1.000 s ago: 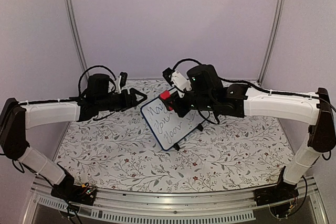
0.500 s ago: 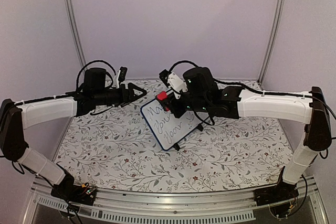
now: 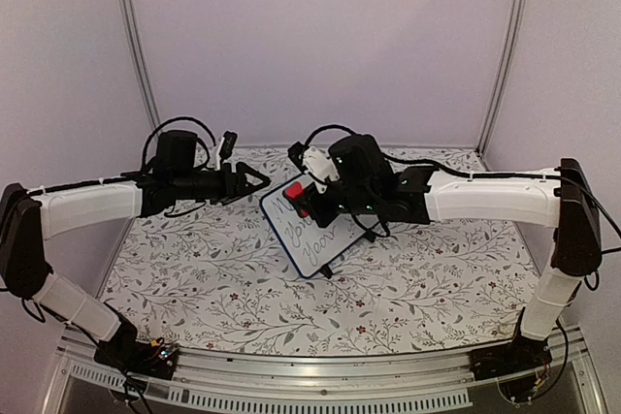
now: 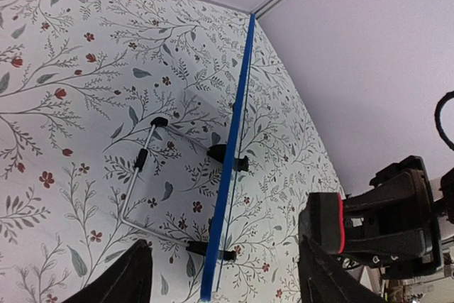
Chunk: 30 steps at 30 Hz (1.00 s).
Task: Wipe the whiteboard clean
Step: Hold the whiteboard at the center of the board.
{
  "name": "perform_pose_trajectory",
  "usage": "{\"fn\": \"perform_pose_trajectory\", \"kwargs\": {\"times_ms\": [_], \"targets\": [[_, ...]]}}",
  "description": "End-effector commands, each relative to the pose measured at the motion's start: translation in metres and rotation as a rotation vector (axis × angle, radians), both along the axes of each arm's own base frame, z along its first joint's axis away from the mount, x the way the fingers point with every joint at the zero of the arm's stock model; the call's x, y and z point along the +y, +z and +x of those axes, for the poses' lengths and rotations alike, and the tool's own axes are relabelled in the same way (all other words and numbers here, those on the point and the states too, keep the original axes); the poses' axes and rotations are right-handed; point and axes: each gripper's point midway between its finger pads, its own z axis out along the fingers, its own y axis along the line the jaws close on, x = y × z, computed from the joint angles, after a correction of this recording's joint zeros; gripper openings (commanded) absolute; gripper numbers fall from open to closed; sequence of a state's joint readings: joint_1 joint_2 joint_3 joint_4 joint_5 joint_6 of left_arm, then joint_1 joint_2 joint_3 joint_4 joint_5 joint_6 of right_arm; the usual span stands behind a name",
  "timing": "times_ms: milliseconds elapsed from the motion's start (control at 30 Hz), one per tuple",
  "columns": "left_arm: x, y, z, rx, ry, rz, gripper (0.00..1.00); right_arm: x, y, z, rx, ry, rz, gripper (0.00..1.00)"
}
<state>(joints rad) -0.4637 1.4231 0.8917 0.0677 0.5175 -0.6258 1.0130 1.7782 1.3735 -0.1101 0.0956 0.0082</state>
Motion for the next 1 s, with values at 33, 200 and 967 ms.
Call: {"fn": "perform_pose_trajectory", "kwargs": {"times_ms": [33,200,967], "targets": [[0.006,0.003,0.003,-0.047,-0.013,-0.013,0.68,0.009,0.017,0.005,-0.003,-0.007,0.063,0.2],[0.009,0.006,0.004,-0.056,-0.017,-0.051,0.68,0.009,0.022,0.007,-0.008,-0.018,0.078,0.2],[-0.005,-0.024,-0.005,0.034,-0.069,-0.077,0.47,0.019,0.009,0.007,0.006,-0.016,0.038,0.17]]}}
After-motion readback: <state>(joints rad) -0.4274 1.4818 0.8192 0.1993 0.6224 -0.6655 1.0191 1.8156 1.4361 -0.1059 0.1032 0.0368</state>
